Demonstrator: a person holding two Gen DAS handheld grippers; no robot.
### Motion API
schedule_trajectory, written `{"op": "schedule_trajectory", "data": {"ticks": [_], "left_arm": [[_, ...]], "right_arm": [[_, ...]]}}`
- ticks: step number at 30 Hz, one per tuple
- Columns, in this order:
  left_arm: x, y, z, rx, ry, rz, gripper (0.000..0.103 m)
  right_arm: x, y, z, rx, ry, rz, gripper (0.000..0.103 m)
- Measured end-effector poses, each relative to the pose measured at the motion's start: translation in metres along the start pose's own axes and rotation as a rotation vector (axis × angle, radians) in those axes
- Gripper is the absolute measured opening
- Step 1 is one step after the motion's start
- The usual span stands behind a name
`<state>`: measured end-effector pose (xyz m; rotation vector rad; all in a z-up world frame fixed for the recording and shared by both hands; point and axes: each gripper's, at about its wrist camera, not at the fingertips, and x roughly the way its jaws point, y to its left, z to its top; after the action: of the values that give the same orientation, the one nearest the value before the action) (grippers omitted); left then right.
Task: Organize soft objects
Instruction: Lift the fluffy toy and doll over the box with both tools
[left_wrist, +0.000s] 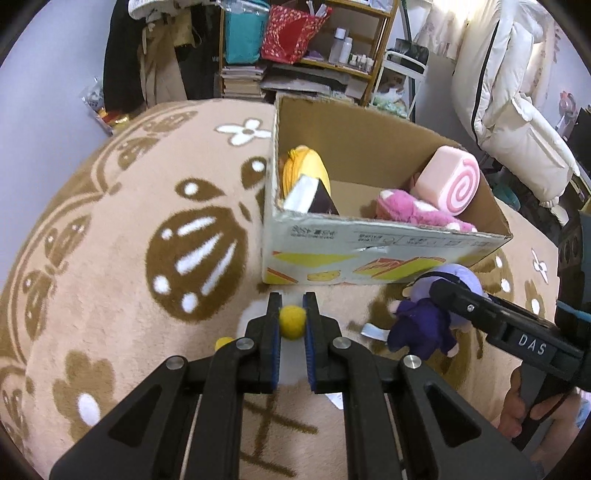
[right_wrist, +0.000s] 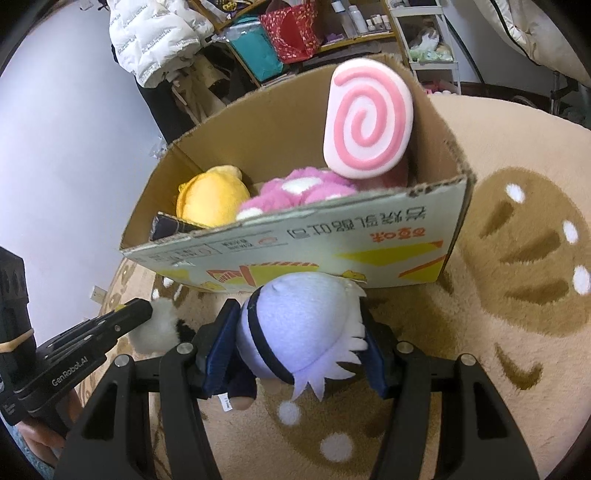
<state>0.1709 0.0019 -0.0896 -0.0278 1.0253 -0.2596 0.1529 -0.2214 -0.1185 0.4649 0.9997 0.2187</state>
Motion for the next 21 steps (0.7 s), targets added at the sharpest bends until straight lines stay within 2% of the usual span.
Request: {"op": "schedule_trajectory", "data": {"ticks": [8,15,21], "left_arm": [[-0.018,0.005,0.001,-0.004,-0.041,0.026,0.010],[-0.044,0.005,0.002,-0.005,-0.096,0.056,0.010],[-0.068,-0.002,0.003,0.035,-0.148,0.102,0.010]], "right_arm": [[-0.020,0.000,0.000,0.016,-0.036,0.015,0.064],[-0.045,0.010,0.000,-0.027,-0.099,-0.007,0.064],[-0.066,0.013,0.004,-0.026,-0.151,0.014,0.064]]}}
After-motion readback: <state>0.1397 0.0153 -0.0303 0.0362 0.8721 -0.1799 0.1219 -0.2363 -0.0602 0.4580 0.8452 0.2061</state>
